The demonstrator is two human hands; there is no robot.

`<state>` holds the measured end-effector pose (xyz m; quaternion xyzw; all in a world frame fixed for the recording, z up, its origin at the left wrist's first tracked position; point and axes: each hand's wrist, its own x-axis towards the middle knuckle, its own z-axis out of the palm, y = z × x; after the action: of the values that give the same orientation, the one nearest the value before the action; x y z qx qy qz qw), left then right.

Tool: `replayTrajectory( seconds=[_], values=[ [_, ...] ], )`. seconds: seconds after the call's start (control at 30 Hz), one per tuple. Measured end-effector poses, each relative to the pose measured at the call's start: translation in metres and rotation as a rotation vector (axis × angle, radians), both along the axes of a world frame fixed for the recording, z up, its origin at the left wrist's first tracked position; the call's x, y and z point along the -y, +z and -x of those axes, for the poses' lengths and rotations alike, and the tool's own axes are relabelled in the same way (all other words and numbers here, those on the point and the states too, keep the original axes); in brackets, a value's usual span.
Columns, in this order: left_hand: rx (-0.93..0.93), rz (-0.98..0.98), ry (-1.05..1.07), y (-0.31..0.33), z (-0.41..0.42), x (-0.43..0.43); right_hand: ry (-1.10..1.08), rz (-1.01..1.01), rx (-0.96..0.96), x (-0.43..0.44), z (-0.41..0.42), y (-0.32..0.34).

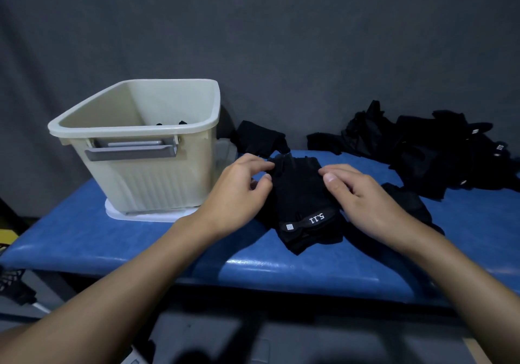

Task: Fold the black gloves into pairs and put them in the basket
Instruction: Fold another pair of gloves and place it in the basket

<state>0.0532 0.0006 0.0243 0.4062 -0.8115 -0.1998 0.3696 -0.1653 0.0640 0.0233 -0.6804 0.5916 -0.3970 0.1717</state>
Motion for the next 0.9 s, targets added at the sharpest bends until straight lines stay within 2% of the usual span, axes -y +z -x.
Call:
replayTrajectory(
  seconds=[0.17, 0.47, 0.63, 0.9],
  values=[
    [0.045, -0.066, -0.025, -0.005, -0.002, -0.002, 0.0, -0.054, -0.065, -0.001, 0.003, -0.006],
    [0.127, -0.097, -0.098, -0.007, -0.004, -0.005, 0.049, 0.004, -0.094, -0.014, 0.002, -0.003],
    [0.081, -0.075, -0.094, -0.004, -0.003, -0.007, 0.075, 0.005, -0.033, -0.017, 0.0, 0.0],
    [0.052, -0.072, -0.092, 0.001, -0.004, -0.013, 0.048, -0.043, 0.238, -0.021, -0.001, 0.008]
  ],
)
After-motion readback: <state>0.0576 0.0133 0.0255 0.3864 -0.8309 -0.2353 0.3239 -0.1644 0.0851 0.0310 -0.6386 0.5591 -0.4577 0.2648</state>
